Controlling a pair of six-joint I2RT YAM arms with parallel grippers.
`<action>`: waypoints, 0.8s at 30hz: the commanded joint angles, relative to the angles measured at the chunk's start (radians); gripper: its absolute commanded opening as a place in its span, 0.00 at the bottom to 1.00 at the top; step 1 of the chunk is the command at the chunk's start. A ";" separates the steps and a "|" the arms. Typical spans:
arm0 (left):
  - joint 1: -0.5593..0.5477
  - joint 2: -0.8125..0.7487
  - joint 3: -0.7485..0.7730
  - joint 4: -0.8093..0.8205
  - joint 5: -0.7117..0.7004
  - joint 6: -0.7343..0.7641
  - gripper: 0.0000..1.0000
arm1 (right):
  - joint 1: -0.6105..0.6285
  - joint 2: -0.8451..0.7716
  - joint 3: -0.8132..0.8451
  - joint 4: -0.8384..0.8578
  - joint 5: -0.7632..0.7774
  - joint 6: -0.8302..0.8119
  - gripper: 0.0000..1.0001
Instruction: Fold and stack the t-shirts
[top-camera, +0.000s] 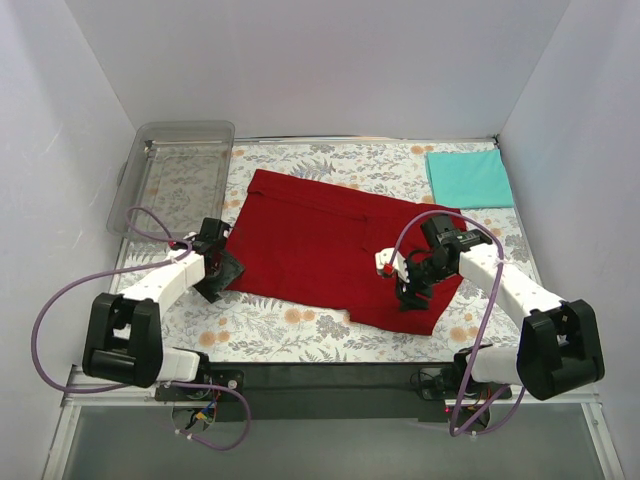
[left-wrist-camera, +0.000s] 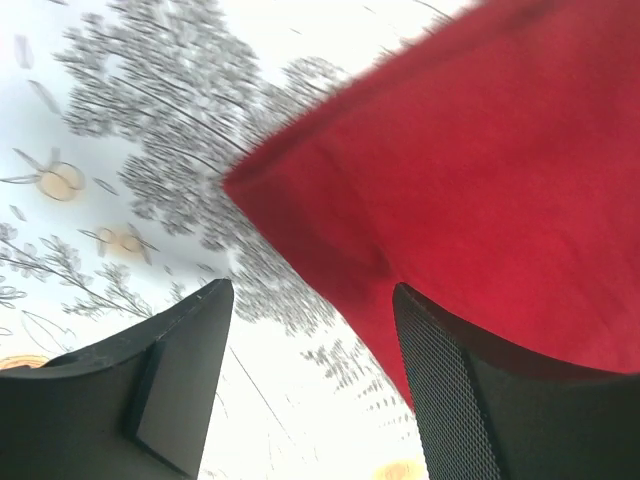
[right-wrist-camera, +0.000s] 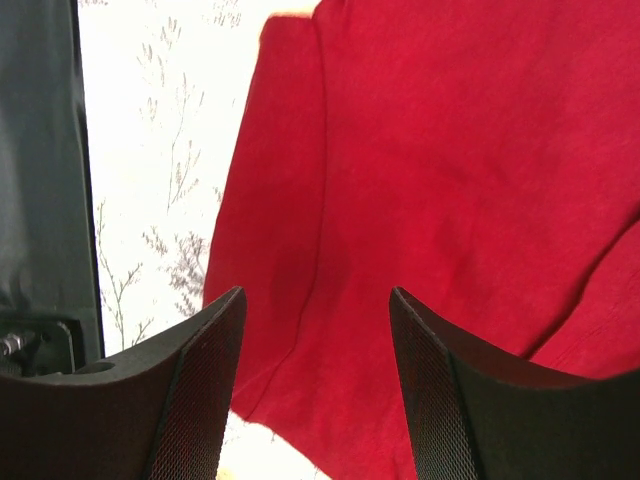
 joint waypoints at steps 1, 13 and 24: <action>0.019 0.034 0.019 -0.024 -0.105 -0.086 0.60 | 0.007 -0.039 -0.017 -0.038 0.026 -0.044 0.56; 0.042 0.125 0.041 0.038 -0.152 -0.118 0.44 | 0.007 -0.059 -0.034 -0.040 0.025 -0.048 0.55; 0.051 0.093 0.019 0.122 -0.072 -0.028 0.00 | 0.009 -0.085 -0.051 -0.075 0.043 -0.136 0.55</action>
